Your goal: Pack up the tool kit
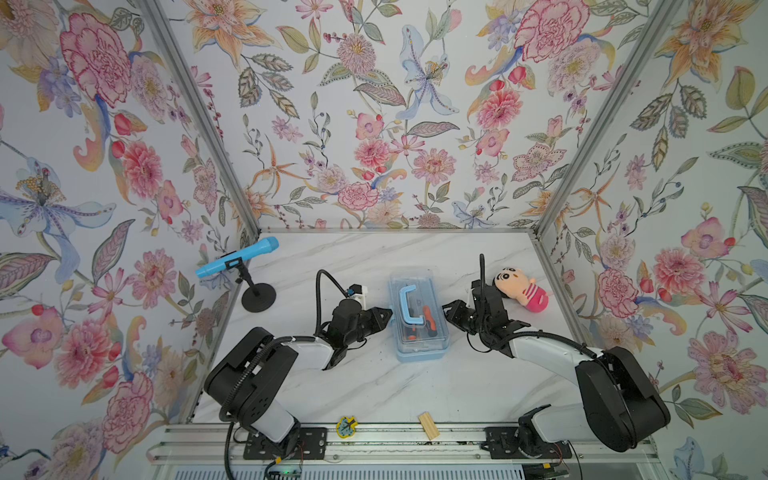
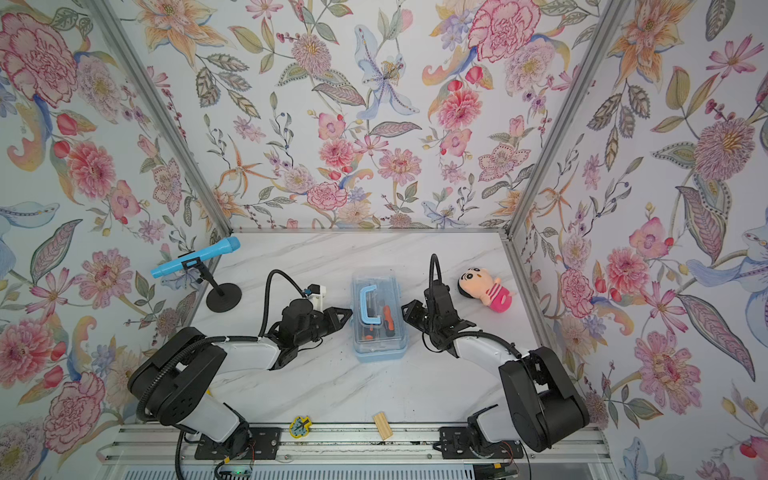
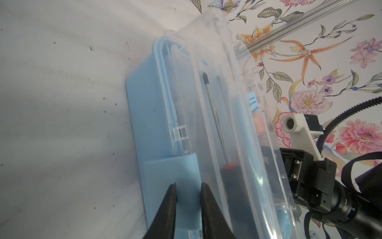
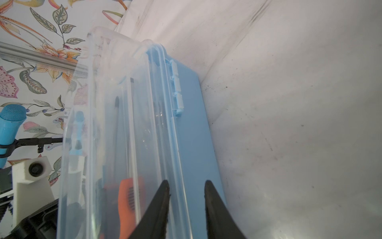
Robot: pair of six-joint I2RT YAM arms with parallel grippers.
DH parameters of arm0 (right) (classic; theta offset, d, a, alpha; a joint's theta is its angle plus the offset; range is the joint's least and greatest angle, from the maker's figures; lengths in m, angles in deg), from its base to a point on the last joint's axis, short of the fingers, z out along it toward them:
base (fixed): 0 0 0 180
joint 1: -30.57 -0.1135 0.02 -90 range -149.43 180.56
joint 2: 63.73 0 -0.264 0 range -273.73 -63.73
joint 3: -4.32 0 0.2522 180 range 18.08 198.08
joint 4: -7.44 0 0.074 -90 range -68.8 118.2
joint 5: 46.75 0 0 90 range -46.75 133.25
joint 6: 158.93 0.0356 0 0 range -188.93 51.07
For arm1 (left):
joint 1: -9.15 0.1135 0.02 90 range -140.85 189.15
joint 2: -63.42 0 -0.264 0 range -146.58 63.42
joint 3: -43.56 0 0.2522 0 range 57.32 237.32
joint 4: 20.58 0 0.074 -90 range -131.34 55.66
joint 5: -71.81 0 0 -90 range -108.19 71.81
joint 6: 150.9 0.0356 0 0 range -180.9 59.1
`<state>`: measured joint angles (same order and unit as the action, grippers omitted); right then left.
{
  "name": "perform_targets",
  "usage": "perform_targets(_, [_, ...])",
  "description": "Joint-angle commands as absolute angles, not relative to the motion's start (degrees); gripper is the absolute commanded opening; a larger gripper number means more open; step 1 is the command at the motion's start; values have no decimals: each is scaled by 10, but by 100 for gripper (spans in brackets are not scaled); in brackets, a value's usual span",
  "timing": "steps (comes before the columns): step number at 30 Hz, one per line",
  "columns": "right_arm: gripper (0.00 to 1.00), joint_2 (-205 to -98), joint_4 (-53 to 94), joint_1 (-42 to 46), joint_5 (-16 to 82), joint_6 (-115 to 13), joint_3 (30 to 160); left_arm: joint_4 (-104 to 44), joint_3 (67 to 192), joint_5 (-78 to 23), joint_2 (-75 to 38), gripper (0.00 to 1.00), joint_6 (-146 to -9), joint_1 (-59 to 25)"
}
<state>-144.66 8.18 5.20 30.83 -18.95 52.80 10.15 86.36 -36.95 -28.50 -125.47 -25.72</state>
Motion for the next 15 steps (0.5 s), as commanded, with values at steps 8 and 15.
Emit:
perform_targets(8, [31,-1522,10,-19,129,-161,463,459,808,-387,-467,24,-1368,-336])
perform_targets(15, [31,-1547,-23,-52,126,-137,458,572,796,-379,-517,23,-1407,-337])
